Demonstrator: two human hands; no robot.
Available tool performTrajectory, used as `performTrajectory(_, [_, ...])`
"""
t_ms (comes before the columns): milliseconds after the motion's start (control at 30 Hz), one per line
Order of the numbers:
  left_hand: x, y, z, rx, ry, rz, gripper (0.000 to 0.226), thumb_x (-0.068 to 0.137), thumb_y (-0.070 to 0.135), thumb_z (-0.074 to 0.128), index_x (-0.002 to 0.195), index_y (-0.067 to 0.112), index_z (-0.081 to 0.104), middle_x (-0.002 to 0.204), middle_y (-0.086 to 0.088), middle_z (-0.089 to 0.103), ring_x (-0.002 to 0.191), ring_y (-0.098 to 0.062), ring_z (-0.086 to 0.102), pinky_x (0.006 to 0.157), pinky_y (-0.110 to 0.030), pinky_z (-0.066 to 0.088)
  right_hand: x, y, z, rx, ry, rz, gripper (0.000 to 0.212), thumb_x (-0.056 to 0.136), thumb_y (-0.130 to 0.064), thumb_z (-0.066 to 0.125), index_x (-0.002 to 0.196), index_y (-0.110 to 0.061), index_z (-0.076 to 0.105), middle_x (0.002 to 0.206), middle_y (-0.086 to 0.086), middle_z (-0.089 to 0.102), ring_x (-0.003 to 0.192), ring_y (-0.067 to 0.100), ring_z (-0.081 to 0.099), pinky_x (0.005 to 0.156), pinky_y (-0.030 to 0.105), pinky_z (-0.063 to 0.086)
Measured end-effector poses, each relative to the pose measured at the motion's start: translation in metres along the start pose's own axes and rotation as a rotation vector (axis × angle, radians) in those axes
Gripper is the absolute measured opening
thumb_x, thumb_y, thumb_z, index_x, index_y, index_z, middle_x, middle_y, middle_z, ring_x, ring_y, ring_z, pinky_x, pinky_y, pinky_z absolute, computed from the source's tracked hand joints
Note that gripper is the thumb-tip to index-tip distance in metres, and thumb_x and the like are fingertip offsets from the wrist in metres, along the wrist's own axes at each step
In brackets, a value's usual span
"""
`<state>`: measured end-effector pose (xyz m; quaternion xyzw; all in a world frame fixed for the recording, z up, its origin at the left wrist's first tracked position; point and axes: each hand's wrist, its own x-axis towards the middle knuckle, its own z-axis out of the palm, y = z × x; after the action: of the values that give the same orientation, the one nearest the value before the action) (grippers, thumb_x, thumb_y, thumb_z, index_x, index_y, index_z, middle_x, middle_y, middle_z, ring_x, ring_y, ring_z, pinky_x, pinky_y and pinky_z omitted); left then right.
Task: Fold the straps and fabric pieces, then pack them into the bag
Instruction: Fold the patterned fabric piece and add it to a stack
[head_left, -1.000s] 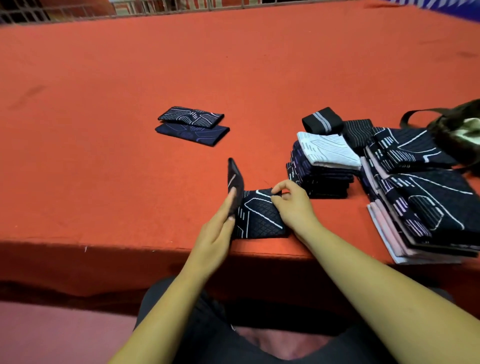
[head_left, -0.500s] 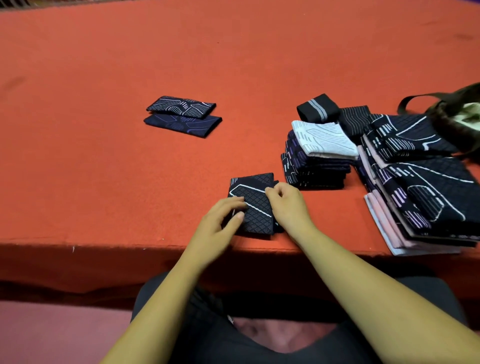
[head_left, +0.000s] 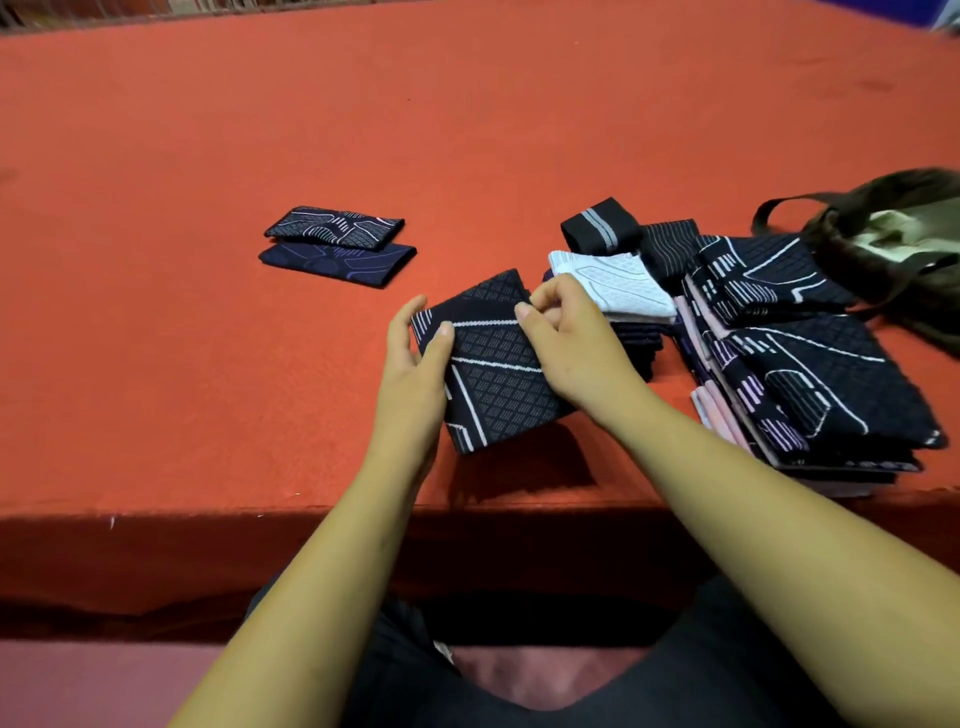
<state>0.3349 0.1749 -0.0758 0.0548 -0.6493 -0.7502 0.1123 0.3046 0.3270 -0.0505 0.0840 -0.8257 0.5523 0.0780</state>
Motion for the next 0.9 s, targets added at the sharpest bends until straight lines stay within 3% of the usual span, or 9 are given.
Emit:
performTrajectory(167, [0.02,0.025,0.041,0.031,0.011,0.099,0.012,0.098,0.013,0.056,0.108,0.018,0.054,0.092,-0.001,0.058,0.08,-0.011,0.055,0.071,-0.029,0.048,0.015,-0.008,-0.036,-0.152,0.069,-0.039,0.009,0.102,-0.021,0.048,0.1,-0.013,0.045,0.062,-0.006,0.039,0.051,0.006,0.035,0.048,0.019,0.027])
performTrajectory(300, [0.047,0.037,0.071,0.119,-0.027,0.107,0.01,0.094,0.018,0.061,0.096,0.023,0.052,0.083,-0.001,0.057,0.07,-0.016,0.052,0.064,-0.034,0.045,0.038,-0.018,-0.07,-0.297,0.136,-0.048,0.007,0.102,-0.019,0.046,0.099,-0.013,0.043,0.078,-0.003,0.047,0.074,0.018,0.044,0.064,0.032,0.027])
performTrajectory(500, [0.087,0.039,0.114,0.156,-0.173,-0.046,0.044,0.085,0.001,0.057,0.117,0.024,0.037,0.083,-0.01,0.054,0.071,-0.022,0.051,0.065,-0.037,0.045,0.088,-0.004,-0.103,-0.421,0.165,0.143,0.016,0.101,-0.011,0.047,0.113,-0.006,0.038,0.112,0.014,0.052,0.1,0.027,0.05,0.073,0.027,0.028])
performTrajectory(567, [0.096,0.031,0.121,0.25,-0.215,-0.047,0.041,0.081,-0.002,0.055,0.113,0.02,0.041,0.081,-0.009,0.056,0.071,-0.022,0.053,0.066,-0.037,0.045,0.099,0.009,-0.106,-0.459,0.176,0.23,0.034,0.1,-0.013,0.051,0.126,0.004,0.037,0.126,0.022,0.053,0.114,0.035,0.053,0.078,0.03,0.033])
performTrajectory(633, [0.101,0.022,0.125,0.376,-0.243,-0.031,0.033,0.083,0.001,0.057,0.111,0.015,0.047,0.091,-0.01,0.063,0.071,-0.021,0.057,0.066,-0.032,0.048,0.107,0.024,-0.103,-0.516,0.178,0.292,0.038,0.097,-0.011,0.054,0.128,0.006,0.038,0.13,0.026,0.053,0.119,0.038,0.052,0.08,0.031,0.035])
performTrajectory(700, [0.104,0.012,0.126,0.513,-0.283,0.012,0.033,0.084,0.01,0.058,0.117,0.012,0.055,0.105,-0.007,0.067,0.081,-0.017,0.064,0.073,-0.031,0.054,0.11,0.039,-0.098,-0.581,0.192,0.31,0.027,0.095,-0.006,0.054,0.118,0.005,0.048,0.127,0.026,0.057,0.118,0.038,0.054,0.079,0.031,0.037])
performTrajectory(767, [0.103,0.002,0.124,0.687,-0.375,0.126,0.045,0.081,0.024,0.054,0.124,0.012,0.061,0.117,-0.007,0.067,0.105,-0.019,0.064,0.094,-0.034,0.052,0.11,0.051,-0.094,-0.646,0.194,0.293,0.019,0.093,-0.004,0.053,0.11,0.004,0.056,0.122,0.026,0.06,0.115,0.038,0.056,0.078,0.032,0.039])
performTrajectory(833, [0.1,-0.011,0.121,0.86,-0.432,0.198,0.05,0.089,0.027,0.051,0.137,0.012,0.056,0.142,-0.012,0.053,0.134,-0.021,0.044,0.115,-0.029,0.031,0.107,0.062,-0.09,-0.691,0.179,0.261,0.019,0.093,-0.002,0.053,0.11,0.004,0.058,0.12,0.025,0.06,0.114,0.038,0.055,0.078,0.031,0.038])
performTrajectory(900, [0.095,-0.021,0.121,0.918,-0.436,0.193,0.049,0.099,0.023,0.046,0.147,0.01,0.044,0.157,-0.012,0.033,0.147,-0.02,0.026,0.119,-0.024,0.016,0.104,0.069,-0.087,-0.724,0.163,0.244,0.017,0.092,-0.002,0.052,0.109,0.003,0.056,0.119,0.025,0.058,0.112,0.039,0.055,0.079,0.034,0.039])
